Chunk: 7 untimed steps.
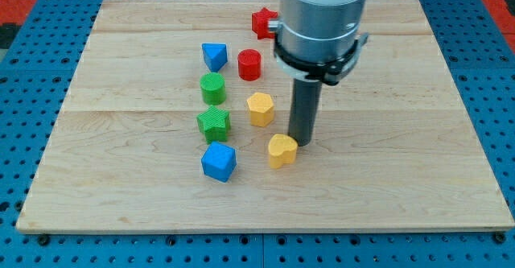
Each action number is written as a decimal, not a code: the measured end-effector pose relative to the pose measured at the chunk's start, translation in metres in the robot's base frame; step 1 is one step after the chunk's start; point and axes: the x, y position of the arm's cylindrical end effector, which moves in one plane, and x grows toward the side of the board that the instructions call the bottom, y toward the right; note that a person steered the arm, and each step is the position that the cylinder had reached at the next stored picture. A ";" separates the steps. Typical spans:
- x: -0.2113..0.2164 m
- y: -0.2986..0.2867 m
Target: Move your arm towards bottom right
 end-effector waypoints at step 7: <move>-0.005 0.078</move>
